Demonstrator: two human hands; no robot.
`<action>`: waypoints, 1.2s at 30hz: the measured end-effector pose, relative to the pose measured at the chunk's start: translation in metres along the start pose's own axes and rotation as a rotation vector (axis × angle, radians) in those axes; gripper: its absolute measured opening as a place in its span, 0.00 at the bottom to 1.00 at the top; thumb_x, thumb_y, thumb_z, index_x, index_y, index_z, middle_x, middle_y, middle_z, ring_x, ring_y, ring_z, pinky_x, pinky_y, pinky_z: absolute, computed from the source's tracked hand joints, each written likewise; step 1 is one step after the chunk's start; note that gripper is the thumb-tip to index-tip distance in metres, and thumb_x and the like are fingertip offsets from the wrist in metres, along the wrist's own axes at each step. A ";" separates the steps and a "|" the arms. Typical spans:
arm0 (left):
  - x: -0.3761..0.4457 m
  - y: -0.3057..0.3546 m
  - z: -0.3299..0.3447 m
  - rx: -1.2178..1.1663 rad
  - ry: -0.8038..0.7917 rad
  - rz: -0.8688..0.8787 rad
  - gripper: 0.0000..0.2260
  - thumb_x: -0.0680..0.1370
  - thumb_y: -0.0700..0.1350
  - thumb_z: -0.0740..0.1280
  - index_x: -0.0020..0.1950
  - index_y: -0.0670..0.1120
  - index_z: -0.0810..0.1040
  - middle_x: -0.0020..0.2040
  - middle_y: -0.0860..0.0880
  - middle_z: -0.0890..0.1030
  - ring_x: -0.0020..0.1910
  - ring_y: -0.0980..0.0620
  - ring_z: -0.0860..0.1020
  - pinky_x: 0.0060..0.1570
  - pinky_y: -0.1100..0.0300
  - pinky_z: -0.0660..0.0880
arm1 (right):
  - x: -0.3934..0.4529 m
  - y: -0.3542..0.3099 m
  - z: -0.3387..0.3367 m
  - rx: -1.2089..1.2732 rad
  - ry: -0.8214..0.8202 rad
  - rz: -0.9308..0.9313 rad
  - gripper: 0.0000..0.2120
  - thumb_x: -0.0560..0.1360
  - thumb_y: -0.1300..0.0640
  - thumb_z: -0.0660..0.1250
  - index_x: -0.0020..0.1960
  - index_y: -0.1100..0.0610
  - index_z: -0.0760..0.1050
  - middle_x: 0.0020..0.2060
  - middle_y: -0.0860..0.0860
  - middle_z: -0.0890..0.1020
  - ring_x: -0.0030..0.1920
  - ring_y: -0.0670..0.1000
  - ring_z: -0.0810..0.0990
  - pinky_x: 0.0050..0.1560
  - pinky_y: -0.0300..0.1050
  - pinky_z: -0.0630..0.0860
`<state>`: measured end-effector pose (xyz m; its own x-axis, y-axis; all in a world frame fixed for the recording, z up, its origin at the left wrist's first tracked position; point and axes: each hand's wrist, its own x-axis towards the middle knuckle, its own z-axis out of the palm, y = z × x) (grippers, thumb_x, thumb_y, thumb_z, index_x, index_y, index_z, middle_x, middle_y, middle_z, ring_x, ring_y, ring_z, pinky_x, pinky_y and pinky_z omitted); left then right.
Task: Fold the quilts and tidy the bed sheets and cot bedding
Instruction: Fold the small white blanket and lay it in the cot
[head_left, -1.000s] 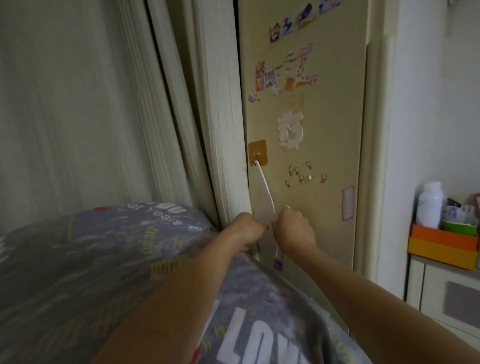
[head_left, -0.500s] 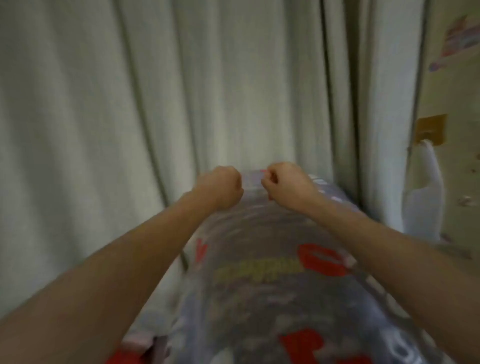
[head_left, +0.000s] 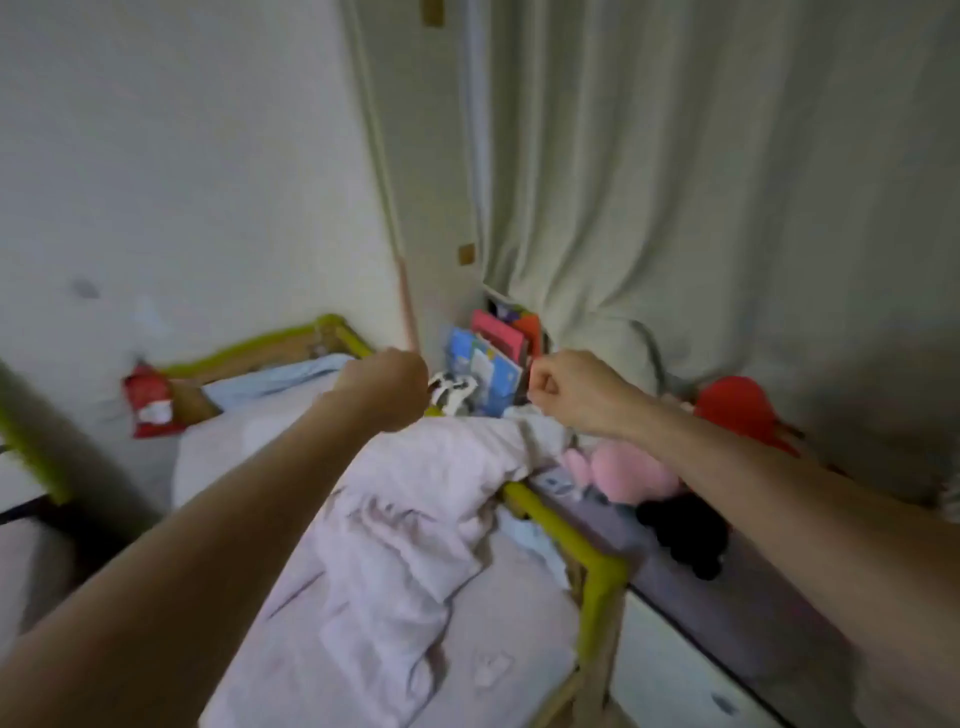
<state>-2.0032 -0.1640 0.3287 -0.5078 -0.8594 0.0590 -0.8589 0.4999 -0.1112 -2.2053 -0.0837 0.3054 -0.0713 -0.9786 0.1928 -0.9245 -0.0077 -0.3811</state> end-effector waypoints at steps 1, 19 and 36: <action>-0.014 -0.034 0.021 -0.009 -0.042 -0.041 0.14 0.80 0.50 0.61 0.60 0.46 0.77 0.62 0.44 0.78 0.60 0.43 0.77 0.56 0.52 0.74 | 0.004 -0.018 0.027 0.006 -0.053 -0.013 0.09 0.75 0.60 0.64 0.36 0.56 0.74 0.37 0.58 0.81 0.39 0.53 0.76 0.42 0.49 0.73; -0.050 -0.273 0.208 -0.194 -0.368 -0.415 0.13 0.80 0.50 0.61 0.62 0.48 0.76 0.56 0.50 0.78 0.53 0.50 0.78 0.50 0.58 0.76 | 0.134 -0.124 0.287 0.068 -0.444 0.003 0.12 0.77 0.49 0.65 0.44 0.58 0.72 0.43 0.52 0.78 0.44 0.52 0.75 0.39 0.43 0.67; 0.186 -0.266 0.337 -0.217 -0.415 -0.164 0.23 0.79 0.48 0.65 0.72 0.45 0.65 0.68 0.45 0.68 0.68 0.46 0.66 0.63 0.52 0.70 | 0.307 -0.026 0.463 -0.400 -0.199 0.094 0.15 0.78 0.60 0.61 0.64 0.56 0.73 0.58 0.57 0.78 0.59 0.56 0.76 0.59 0.50 0.72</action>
<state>-1.8464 -0.4928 0.0350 -0.3332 -0.8769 -0.3463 -0.9418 0.3270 0.0782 -2.0303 -0.4787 -0.0442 -0.1244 -0.9921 -0.0185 -0.9922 0.1244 -0.0022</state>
